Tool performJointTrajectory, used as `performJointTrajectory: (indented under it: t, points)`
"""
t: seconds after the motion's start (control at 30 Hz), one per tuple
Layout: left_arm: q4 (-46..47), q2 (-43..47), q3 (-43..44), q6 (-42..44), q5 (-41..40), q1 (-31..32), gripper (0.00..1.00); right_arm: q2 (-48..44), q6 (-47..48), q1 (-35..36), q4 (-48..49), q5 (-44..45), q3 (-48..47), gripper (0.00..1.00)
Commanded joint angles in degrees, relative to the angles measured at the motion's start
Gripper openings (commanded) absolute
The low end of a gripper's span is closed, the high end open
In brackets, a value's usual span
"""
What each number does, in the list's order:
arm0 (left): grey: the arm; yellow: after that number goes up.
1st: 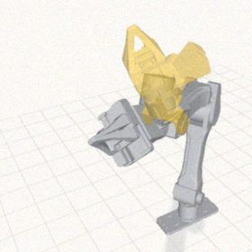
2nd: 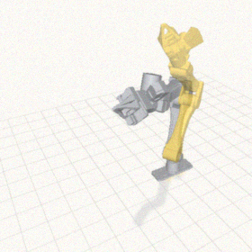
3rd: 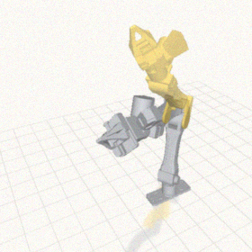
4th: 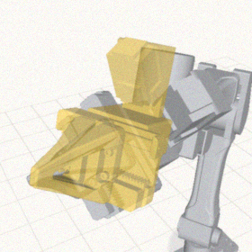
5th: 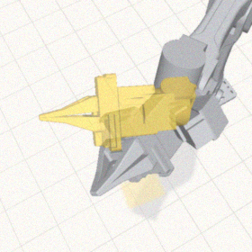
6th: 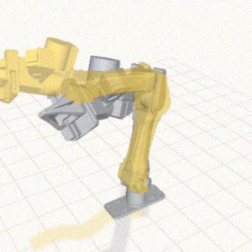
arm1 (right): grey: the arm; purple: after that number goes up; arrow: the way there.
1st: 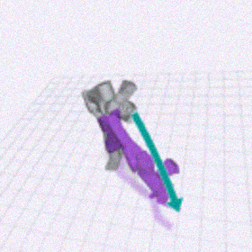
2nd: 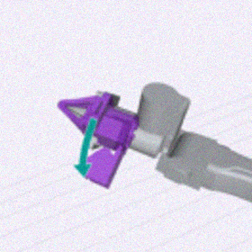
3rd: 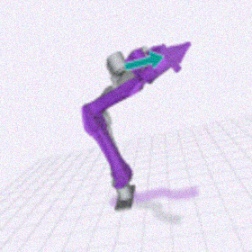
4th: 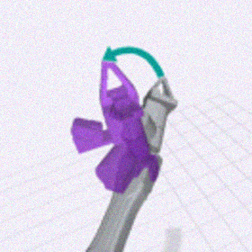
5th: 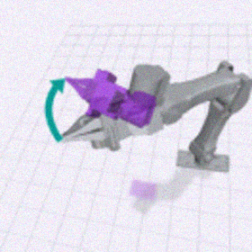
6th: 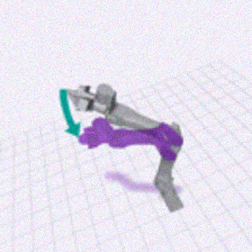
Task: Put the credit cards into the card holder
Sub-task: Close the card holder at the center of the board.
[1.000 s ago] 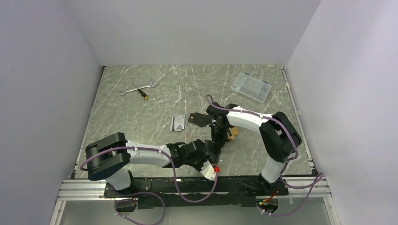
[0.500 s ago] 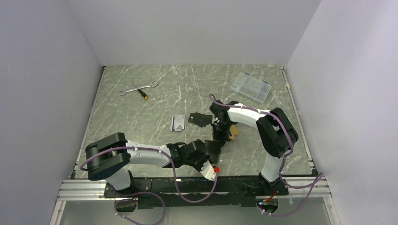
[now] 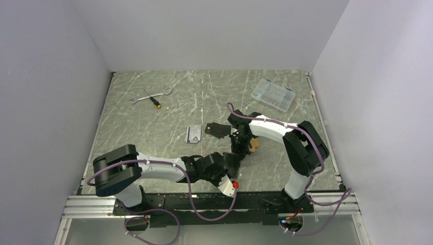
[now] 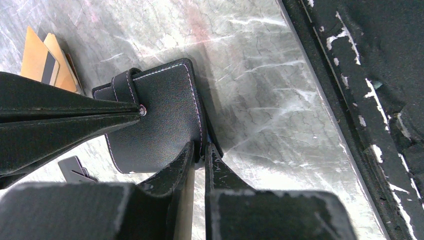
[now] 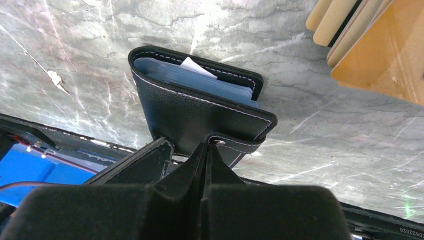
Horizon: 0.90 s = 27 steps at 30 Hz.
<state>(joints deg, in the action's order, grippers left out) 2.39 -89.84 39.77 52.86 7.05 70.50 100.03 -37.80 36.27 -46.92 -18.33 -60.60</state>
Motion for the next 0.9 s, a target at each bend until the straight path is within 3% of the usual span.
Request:
performJointTrajectory:
  t: [0.0, 0.87]
  points:
    - [-7.83, -3.06, -1.54, -0.76, 1.06, 0.43, 0.03, -2.46, 0.10, 0.88, 5.80, 0.63, -0.12, 0.00]
    - [-8.14, -2.80, -1.49, -0.67, 0.86, 0.44, 0.01, -3.23, 0.34, 1.03, 6.23, -2.36, 4.79, 0.00]
